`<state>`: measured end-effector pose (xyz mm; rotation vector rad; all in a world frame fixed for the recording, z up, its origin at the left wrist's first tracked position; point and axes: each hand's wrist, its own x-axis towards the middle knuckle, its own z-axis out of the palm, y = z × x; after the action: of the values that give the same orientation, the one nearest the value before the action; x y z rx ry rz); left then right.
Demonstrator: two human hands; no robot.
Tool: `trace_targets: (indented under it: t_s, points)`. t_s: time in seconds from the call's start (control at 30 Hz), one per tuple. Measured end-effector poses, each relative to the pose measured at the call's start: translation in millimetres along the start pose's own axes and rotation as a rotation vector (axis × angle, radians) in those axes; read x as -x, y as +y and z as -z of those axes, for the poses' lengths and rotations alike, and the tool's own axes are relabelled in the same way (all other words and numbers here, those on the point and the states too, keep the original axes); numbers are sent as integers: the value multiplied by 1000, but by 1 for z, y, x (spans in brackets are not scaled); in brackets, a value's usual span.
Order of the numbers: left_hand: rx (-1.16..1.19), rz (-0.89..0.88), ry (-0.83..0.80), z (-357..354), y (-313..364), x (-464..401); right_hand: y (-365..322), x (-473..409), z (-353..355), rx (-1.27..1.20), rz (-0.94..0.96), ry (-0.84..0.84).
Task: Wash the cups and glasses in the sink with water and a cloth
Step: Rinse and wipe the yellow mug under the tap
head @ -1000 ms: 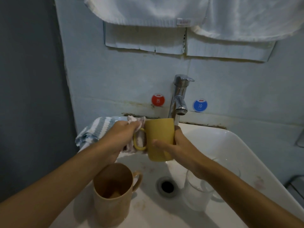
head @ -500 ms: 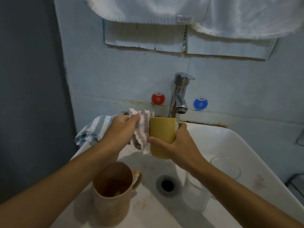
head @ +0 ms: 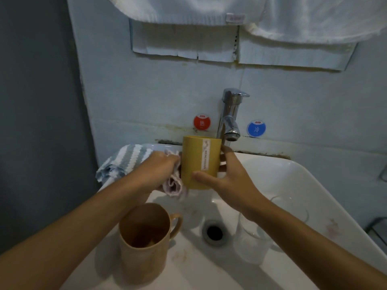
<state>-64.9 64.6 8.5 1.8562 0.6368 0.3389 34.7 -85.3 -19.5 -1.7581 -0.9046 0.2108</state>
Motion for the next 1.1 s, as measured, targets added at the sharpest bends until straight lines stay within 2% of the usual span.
trace_targets:
  t_s: [0.07,0.13,0.23,0.3,0.37,0.5,0.57,0.63,0.73,0.8,0.87,0.93,1.0,1.1]
  points:
    - [43,39,-38,0,-1,0,-3,-3,5,-43,-8,14]
    - [66,35,23,-1,-2,-1,-4,-3,6,-36,-28,-2]
    - [75,-34,175,-4,2,-3,-1,-2,0,132,-39,-18]
    - [94,-37,206,-9,7,-4,3,-2,-5,243,-34,3]
    - [86,38,175,-12,8,-6,3,-2,-7,305,-29,55]
    - [145,72,-21,-15,8,2,-2,-2,-8,447,-86,118]
    - [85,52,-14,-17,9,3,0,-2,-9,412,-55,80]
    - [-97,1,-27,-18,8,2,3,-1,-9,293,20,-11]
    - [-81,-19,-23,-9,1,-3,0,2,-6,171,49,-175]
    - [-56,-15,-54,-1,-5,-6,-2,1,-3,205,53,-149]
    - [-11,-12,-115,4,-7,-7,-1,-1,2,373,52,-30]
    - [14,-12,-149,8,-6,-4,1,-2,6,462,50,17]
    - [-22,-15,-150,10,-6,-4,2,-1,9,380,12,-19]
    - [-84,-36,-119,8,-5,-3,1,-3,13,77,-80,-89]
